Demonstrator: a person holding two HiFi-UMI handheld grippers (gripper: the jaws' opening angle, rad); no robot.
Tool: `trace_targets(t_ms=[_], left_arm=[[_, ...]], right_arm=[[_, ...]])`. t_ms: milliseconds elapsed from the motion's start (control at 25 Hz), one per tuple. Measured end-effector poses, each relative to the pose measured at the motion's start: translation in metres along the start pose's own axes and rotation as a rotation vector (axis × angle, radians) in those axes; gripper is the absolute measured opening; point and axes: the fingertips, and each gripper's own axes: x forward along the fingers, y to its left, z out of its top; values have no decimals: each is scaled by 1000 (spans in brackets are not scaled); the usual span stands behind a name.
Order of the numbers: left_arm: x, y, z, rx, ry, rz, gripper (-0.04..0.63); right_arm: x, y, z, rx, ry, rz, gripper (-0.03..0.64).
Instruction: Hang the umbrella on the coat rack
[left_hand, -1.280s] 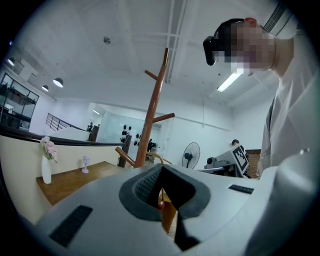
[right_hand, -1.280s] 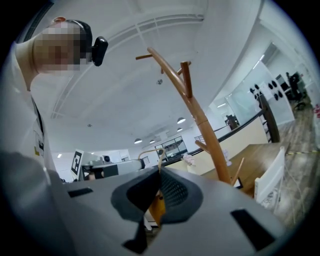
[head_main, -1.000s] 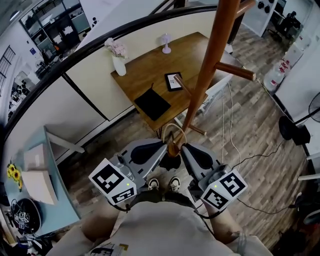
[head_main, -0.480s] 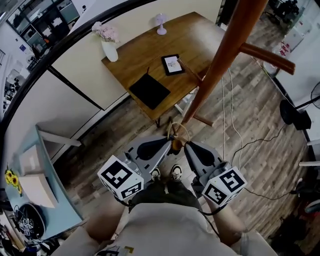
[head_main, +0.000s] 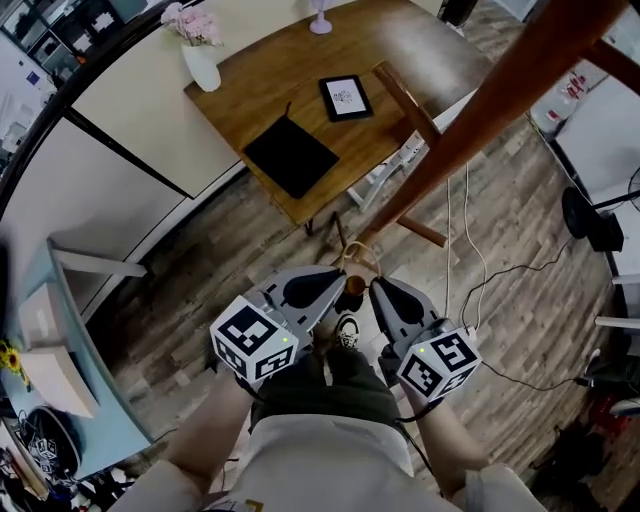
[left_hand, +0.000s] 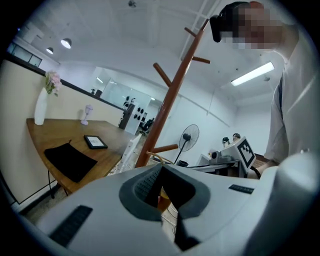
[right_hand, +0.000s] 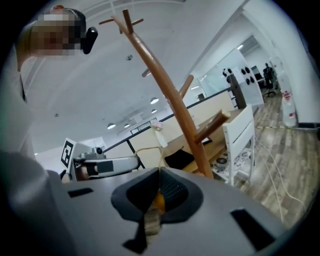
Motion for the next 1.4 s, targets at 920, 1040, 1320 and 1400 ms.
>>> trace_targets(t_ms=[920,1040,1320,1400], left_arm=[[86,95,-122,8,134,7,0],[99,102,-126,17,138,4,0],[123,103,-136,61,174,-21,2],[126,103,-137,59,176,-24,2]], right_arm=[[78,-110,-111,75,103,-95,9],[84,-123,-112,107,106,-120,9],[94,-144,-116,103,136,-152,14],[95,-147,-114,89,146,-172,28]])
